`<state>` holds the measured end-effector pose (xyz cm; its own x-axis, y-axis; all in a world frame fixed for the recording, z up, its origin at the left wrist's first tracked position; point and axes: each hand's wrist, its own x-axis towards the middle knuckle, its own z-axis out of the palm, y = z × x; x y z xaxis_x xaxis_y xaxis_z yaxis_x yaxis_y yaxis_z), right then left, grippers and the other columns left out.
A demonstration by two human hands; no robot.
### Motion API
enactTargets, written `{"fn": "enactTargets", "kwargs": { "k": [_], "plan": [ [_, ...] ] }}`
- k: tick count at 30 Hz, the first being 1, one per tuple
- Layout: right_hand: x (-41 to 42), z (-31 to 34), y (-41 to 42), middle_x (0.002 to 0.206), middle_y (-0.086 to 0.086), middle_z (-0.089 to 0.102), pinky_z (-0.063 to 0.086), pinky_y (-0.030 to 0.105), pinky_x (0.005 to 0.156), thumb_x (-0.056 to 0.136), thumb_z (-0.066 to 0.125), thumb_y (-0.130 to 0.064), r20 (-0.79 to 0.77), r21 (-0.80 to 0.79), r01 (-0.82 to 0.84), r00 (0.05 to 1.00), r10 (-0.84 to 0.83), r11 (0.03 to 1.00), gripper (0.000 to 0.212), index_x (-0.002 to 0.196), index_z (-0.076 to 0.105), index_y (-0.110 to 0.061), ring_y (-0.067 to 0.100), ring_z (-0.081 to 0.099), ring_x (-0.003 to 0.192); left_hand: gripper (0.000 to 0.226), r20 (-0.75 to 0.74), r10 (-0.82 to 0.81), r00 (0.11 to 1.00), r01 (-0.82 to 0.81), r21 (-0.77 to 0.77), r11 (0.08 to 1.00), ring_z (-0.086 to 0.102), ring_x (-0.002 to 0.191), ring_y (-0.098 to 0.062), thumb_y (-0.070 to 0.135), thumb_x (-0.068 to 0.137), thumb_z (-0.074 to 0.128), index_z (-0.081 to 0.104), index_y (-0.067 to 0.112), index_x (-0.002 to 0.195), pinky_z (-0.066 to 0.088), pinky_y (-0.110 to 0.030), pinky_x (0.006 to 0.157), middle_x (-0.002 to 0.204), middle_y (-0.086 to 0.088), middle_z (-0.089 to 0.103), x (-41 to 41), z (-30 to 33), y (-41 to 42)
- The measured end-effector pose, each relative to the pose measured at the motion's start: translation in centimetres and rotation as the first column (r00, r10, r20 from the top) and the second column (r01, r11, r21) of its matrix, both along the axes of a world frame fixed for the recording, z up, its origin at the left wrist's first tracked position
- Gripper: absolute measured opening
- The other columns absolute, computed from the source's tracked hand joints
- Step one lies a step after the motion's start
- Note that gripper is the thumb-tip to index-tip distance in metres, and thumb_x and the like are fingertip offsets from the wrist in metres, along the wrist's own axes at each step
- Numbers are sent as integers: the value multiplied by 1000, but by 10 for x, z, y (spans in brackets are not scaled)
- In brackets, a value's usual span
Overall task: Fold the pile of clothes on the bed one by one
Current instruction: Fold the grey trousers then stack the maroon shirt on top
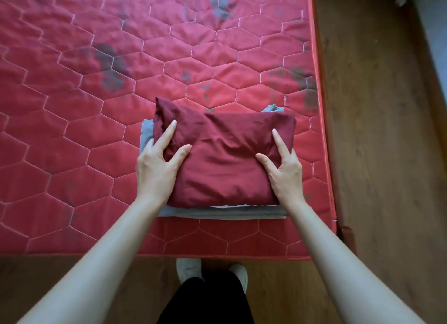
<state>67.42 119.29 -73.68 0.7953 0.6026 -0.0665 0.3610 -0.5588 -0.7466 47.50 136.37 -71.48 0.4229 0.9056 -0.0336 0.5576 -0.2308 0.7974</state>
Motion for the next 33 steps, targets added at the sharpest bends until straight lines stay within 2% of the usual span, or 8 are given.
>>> {"fn": "enactTargets", "kwargs": {
  "k": [6, 14, 19, 22, 24, 28, 31, 33],
  "plan": [
    [-9, -7, -9, 136, 24, 47, 36, 37, 109, 87, 64, -44, -60, -85, -25, 998, 20, 996, 67, 146, 33, -41, 33, 45, 130, 58, -120, -30, 992, 23, -63, 998, 55, 112, -22, 48, 85, 65, 42, 48, 139, 37, -27, 90, 117, -3, 57, -11, -17, -7],
    [-7, 0, -5, 135, 22, 49, 36, 35, 109, 86, 65, -45, -33, -46, -22, 999, 20, 999, 66, 145, 36, -40, 30, 46, 130, 59, -36, 3, 999, -4, -30, 1000, 49, 103, -2, 48, 84, 66, 42, 51, 138, 36, -21, 89, 116, 3, 58, -13, -17, -8],
    [-10, -3, -4, 139, 20, 43, 39, 40, 104, 88, 61, -50, -25, -129, -17, 1000, 14, 992, 66, 147, 30, -43, 33, 46, 129, 61, -171, -36, 985, 29, -43, 999, 54, 103, -24, 52, 88, 58, 33, 50, 143, 39, -31, 82, 110, -1, 48, -13, -17, -8],
    [-16, 3, -4, 150, 14, 26, 39, 43, 103, 90, 57, -51, 134, -227, 65, 990, -35, 972, 75, 153, 19, -34, 34, 43, 130, 62, -352, -7, 936, 48, 109, 993, 46, 119, -34, 48, 92, 54, 28, 40, 149, 43, -45, 91, 134, -10, 38, -8, -7, -13],
    [-20, 12, 5, 157, 21, 12, 26, 48, 115, 93, 55, -46, 281, -154, 74, 959, -28, 985, 74, 154, 20, -22, 35, 22, 144, 62, -328, 36, 944, 78, 327, 942, 30, 135, -41, 38, 94, 55, 31, 25, 150, 33, -51, 106, 149, -19, 27, -3, 4, -13],
    [-43, 16, 58, 157, 17, 22, 13, 52, 118, 96, 42, -34, 509, -137, -168, 833, 215, 976, 56, 148, 36, -15, 32, 18, 147, 53, -312, -152, 938, 316, 587, 746, 23, 145, -33, 18, 94, 43, 37, 11, 146, 18, -50, 117, 153, -15, 33, 32, 11, -20],
    [-62, -1, 84, 161, 6, 16, -2, 52, 119, 100, 34, -35, 412, -435, -376, 725, 552, 818, 55, 153, 25, -22, 24, 7, 149, 54, -500, -262, 825, 500, 431, 751, 24, 145, -31, 16, 92, 37, 40, 12, 146, 12, -50, 117, 153, -12, 35, 50, -4, -27],
    [-58, -17, 85, 161, 4, 15, -6, 52, 118, 102, 28, -39, 382, -558, -382, 669, 637, 736, 53, 153, 22, -27, 22, 6, 150, 54, -604, -235, 761, 499, 315, 808, 19, 147, -27, 21, 95, 37, 34, 16, 149, 6, -46, 118, 157, -9, 28, 39, -24, -19]
  ]
}}
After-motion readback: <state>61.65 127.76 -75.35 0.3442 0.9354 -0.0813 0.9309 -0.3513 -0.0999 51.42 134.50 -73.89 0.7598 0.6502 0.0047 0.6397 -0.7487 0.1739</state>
